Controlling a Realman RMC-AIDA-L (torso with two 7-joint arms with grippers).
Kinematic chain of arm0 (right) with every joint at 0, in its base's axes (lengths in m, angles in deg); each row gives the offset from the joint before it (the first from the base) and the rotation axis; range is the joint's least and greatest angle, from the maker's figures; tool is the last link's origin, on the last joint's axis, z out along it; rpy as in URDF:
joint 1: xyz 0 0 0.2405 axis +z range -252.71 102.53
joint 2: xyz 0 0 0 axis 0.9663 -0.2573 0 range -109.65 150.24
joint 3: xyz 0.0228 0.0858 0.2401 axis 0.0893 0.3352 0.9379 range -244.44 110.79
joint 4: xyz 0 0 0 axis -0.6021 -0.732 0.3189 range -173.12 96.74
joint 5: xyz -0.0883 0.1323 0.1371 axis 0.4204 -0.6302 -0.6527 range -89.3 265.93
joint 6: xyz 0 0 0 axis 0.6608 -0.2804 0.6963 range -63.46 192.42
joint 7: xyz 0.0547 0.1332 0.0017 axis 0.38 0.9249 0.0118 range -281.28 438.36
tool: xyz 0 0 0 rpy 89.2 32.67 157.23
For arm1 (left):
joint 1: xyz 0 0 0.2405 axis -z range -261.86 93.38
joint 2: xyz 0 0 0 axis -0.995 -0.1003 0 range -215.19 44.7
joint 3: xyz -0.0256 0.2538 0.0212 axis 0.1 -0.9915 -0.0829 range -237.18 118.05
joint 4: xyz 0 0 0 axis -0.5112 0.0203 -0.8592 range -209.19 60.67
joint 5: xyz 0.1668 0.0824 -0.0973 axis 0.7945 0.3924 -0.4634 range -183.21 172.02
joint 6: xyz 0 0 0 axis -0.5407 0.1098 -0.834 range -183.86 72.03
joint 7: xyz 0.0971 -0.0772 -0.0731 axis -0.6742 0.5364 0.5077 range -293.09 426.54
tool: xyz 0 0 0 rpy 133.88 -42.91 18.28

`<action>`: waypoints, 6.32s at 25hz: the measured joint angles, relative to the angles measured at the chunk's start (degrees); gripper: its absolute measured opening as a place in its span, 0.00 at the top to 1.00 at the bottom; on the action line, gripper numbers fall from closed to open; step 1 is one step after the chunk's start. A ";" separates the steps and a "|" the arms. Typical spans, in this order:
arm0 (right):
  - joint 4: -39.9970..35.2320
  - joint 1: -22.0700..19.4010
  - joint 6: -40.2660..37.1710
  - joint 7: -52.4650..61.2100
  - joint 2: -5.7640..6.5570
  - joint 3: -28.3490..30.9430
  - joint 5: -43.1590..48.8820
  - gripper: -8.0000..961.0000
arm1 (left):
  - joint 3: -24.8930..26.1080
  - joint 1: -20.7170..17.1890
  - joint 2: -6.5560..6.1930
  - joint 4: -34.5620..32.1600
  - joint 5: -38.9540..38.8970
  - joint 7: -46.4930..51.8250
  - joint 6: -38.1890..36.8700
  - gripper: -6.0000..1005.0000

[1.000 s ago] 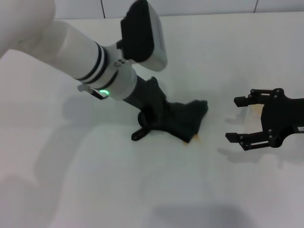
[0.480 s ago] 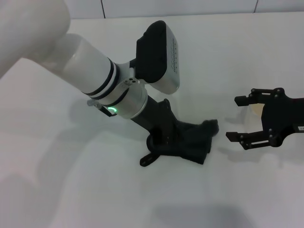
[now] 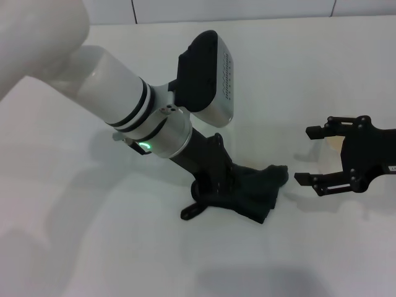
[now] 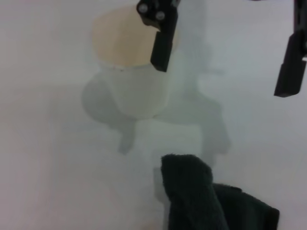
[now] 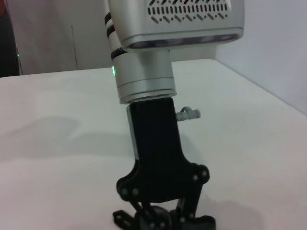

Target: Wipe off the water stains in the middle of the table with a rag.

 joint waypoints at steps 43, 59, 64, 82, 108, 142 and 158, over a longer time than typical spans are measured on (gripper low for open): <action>0.03 -0.60 -0.38 -0.34 0.00 -0.17 -1.49 0.11 | -5.24 -2.54 0.17 -2.63 -2.46 -0.04 8.92 0.94; 0.10 -1.03 -0.24 -0.34 0.00 -0.17 -2.06 0.11 | -0.65 -8.53 -0.33 -7.84 -2.21 -0.16 5.44 0.92; 0.07 -1.64 -0.26 -0.34 0.00 0.06 -2.10 0.11 | 3.65 -12.86 -0.48 -12.20 -0.61 -0.23 4.88 0.91; 0.55 -1.30 0.00 -0.31 0.00 -0.09 -2.10 0.11 | 26.86 -23.01 -0.58 -15.43 -0.08 -8.60 -8.98 0.88; 0.56 -1.06 0.53 0.11 0.00 -1.14 -2.19 0.11 | 32.51 -25.84 -0.53 -15.76 0.25 -4.97 -16.20 0.72; -0.15 -1.14 -2.42 0.99 0.18 1.97 1.52 0.11 | 35.02 -27.30 -3.05 -22.23 3.44 -4.84 -31.11 0.11; -0.23 -1.30 -3.09 1.78 0.17 1.93 1.46 0.11 | 35.03 -27.52 -3.00 -22.87 3.40 -4.72 -31.70 0.11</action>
